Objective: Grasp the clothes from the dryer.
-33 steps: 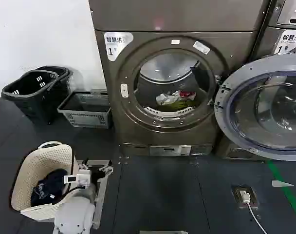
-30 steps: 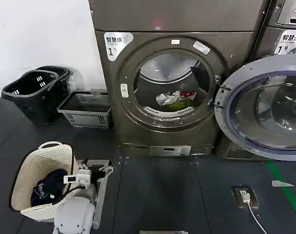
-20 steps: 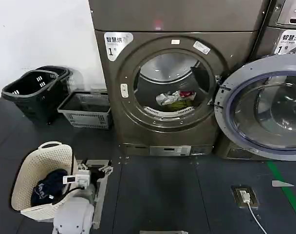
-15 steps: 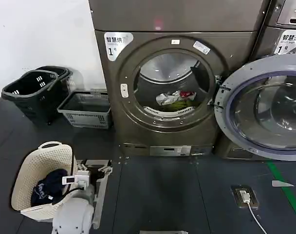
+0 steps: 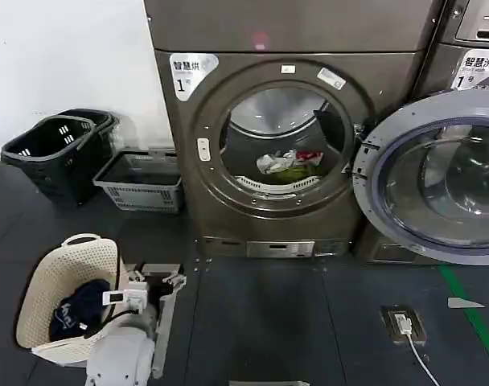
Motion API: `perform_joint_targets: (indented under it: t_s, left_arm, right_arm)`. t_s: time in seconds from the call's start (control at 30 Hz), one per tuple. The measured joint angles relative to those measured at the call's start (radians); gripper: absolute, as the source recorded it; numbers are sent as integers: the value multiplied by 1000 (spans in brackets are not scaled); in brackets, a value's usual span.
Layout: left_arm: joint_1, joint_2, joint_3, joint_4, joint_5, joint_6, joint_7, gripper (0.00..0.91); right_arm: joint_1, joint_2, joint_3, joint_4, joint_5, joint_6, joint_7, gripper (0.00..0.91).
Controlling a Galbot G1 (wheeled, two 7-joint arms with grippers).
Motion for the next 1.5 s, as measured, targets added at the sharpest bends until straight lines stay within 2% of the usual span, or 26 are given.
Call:
perform_joint_targets:
  t_s: [1.5]
  left_arm:
    - [-8, 2, -6, 5, -28, 0, 9, 907]
  right_arm:
    - [17, 10, 7, -14, -21, 1, 6, 907]
